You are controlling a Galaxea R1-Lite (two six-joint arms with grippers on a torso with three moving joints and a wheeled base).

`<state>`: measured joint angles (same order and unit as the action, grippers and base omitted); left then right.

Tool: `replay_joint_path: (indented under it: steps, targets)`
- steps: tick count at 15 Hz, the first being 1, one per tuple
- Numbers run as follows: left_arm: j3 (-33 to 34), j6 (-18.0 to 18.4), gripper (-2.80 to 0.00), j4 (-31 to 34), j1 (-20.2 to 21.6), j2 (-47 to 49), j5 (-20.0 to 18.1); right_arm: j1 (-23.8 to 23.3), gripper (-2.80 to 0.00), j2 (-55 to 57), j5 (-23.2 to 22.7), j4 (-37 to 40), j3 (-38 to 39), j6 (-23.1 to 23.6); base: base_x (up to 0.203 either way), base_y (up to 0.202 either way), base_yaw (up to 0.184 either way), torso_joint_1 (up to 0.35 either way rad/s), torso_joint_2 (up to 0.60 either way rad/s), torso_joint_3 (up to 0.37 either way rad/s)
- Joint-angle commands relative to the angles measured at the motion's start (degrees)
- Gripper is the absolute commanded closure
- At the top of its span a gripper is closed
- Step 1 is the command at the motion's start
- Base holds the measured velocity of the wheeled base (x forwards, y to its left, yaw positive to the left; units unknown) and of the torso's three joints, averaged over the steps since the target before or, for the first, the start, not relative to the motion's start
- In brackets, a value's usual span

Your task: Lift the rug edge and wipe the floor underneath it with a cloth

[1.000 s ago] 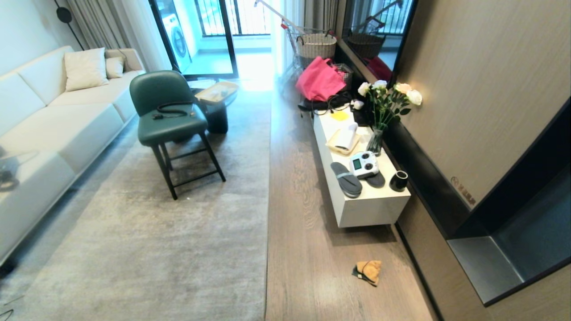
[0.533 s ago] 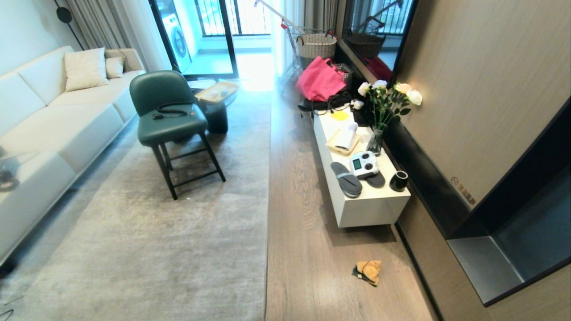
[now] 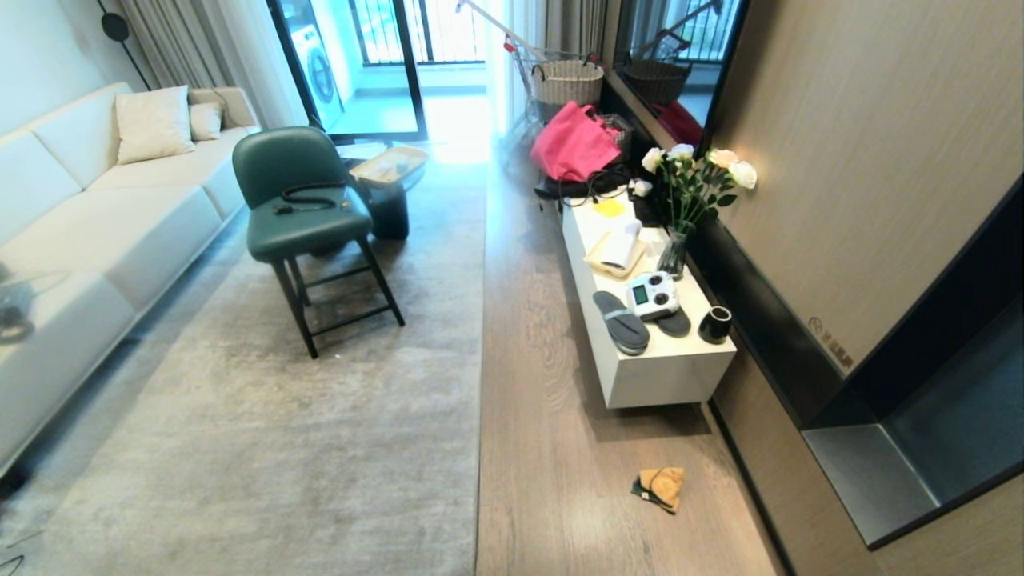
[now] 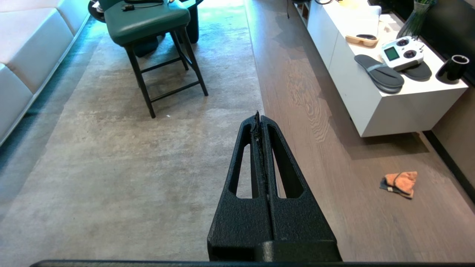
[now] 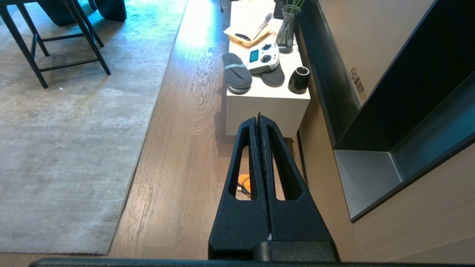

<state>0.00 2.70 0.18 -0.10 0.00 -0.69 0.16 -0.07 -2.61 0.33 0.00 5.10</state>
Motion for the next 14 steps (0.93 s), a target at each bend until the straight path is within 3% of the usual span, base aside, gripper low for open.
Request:
replay_joint_path:
  steps: [1, 14]
  targets:
    - [0.0, 0.0, 0.0, 0.0, 0.0, 0.0, 0.0, 0.0, 0.0, 0.1, 0.0, 0.0, 0.0, -0.2, 0.0, 0.0, 0.0, 0.0, 0.0, 0.0]
    - [0.0, 0.0, 0.0, 0.0, 0.0, 0.0, 0.0, 0.0, 0.0, 0.1, 0.0, -0.2, 0.0, -1.1, 0.0, 0.0, 0.0, 0.0, 0.0, 0.0]
